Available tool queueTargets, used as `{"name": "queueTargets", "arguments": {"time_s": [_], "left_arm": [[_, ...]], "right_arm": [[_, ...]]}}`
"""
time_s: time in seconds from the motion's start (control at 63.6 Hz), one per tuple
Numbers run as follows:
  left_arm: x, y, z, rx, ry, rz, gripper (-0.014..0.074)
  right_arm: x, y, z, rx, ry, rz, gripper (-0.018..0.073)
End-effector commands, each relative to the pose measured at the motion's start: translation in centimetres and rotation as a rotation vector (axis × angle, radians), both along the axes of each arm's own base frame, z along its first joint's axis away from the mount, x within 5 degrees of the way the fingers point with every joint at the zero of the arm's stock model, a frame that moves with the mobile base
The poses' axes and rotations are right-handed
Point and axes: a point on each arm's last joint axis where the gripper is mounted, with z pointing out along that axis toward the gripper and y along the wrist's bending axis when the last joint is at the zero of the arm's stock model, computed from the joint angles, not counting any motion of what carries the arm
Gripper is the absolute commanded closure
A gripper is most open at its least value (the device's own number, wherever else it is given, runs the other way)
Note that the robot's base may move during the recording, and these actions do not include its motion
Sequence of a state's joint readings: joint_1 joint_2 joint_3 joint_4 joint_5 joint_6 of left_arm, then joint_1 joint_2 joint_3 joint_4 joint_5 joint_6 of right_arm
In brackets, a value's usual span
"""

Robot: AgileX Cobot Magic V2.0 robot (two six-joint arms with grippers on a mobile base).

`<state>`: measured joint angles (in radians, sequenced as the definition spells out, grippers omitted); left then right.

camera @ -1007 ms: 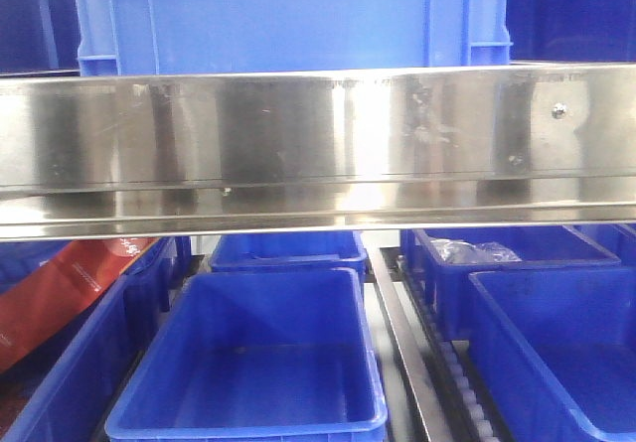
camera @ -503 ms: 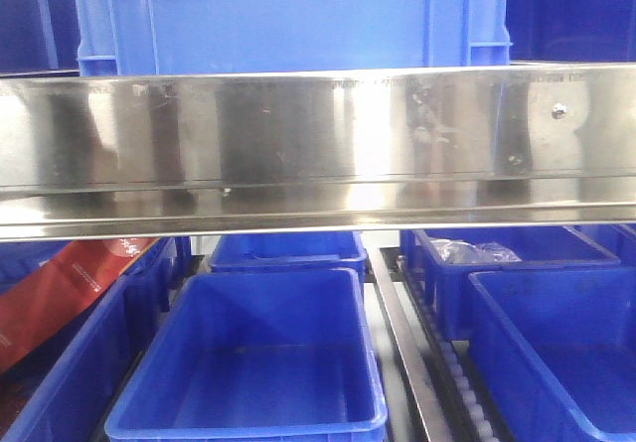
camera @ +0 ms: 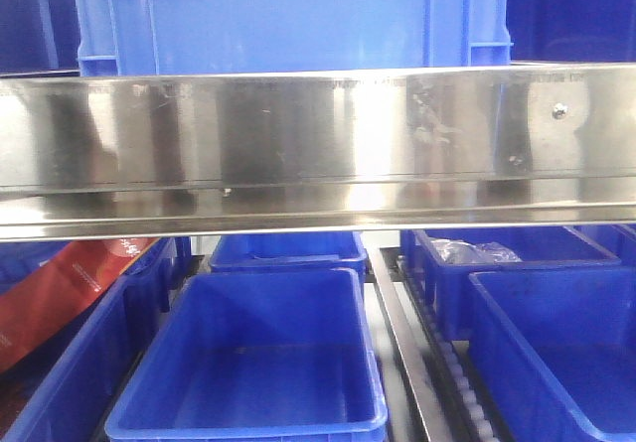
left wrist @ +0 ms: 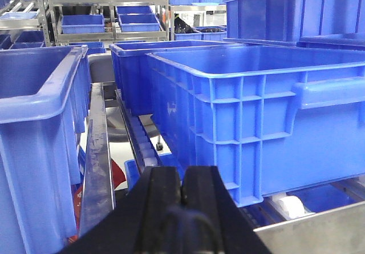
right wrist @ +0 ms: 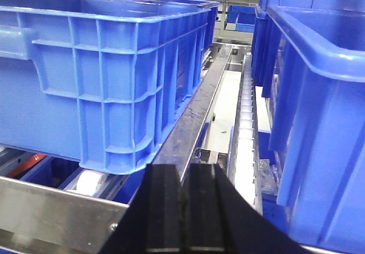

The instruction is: Place valve from conveyor to right shelf box

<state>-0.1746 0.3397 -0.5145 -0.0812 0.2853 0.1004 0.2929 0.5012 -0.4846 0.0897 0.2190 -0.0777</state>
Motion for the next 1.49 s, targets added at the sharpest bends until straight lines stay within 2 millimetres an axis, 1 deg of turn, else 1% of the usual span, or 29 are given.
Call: {"name": "queueTargets", "arguments": {"time_s": [0.0, 0.126, 0.204, 0.299, 0.362, 0.44, 0.456, 0.598, 0.645, 0.676, 0.755, 0.991, 1.478], "left_arm": [[-0.1, 0.2, 0.2, 0.014, -0.028, 0.019, 0.0707], [-0.6, 0.8, -0.4, 0.029, -0.036, 0.096, 0.0707], [-1.1, 1.2, -1.5, 0.029, -0.049, 0.159, 0.0707], [-1.5, 1.6, -3.6, 0.028, -0.070, 0.229, 0.0707], [-1.6, 1.9, -5.5, 0.029, -0.080, 0.271, 0.0707], [-1.8, 2.0, -7.4, 0.028, -0.109, 0.303, 0.0707], [-1.8, 2.1, -8.1, 0.029, -0.108, 0.311, 0.0707], [-1.6, 2.3, -12.1, 0.023, -0.142, 0.337, 0.0707], [-1.7, 2.3, -11.9, 0.016, -0.171, 0.338, 0.0707], [-1.7, 2.2, -12.6, 0.013, -0.089, 0.333, 0.0707], [-1.7, 2.2, -13.2, 0.002, -0.027, 0.326, 0.0707], [-1.7, 2.2, -12.8, 0.001, -0.074, 0.329, 0.0707], [-1.7, 2.2, -12.8, 0.001, -0.074, 0.329, 0.0707]], "right_arm": [[-0.1, -0.1, 0.3, 0.003, -0.032, -0.009, 0.0722], [-0.1, -0.1, 0.3, 0.003, -0.032, -0.009, 0.0722], [-0.1, -0.1, 0.3, 0.003, -0.032, -0.009, 0.0722], [-0.1, -0.1, 0.3, 0.003, -0.032, -0.009, 0.0722], [-0.1, -0.1, 0.3, 0.003, -0.032, -0.009, 0.0722], [-0.1, -0.1, 0.3, 0.003, -0.032, -0.009, 0.0722], [-0.1, -0.1, 0.3, 0.003, -0.032, -0.009, 0.0722], [-0.1, -0.1, 0.3, 0.003, -0.032, -0.009, 0.0722], [-0.1, -0.1, 0.3, 0.003, -0.032, -0.009, 0.0722], [-0.1, -0.1, 0.3, 0.003, -0.032, -0.009, 0.0722], [-0.1, -0.1, 0.3, 0.003, -0.032, -0.009, 0.0722], [-0.1, -0.1, 0.3, 0.003, -0.032, -0.009, 0.0722], [-0.1, -0.1, 0.3, 0.003, -0.032, -0.009, 0.0722]]}}
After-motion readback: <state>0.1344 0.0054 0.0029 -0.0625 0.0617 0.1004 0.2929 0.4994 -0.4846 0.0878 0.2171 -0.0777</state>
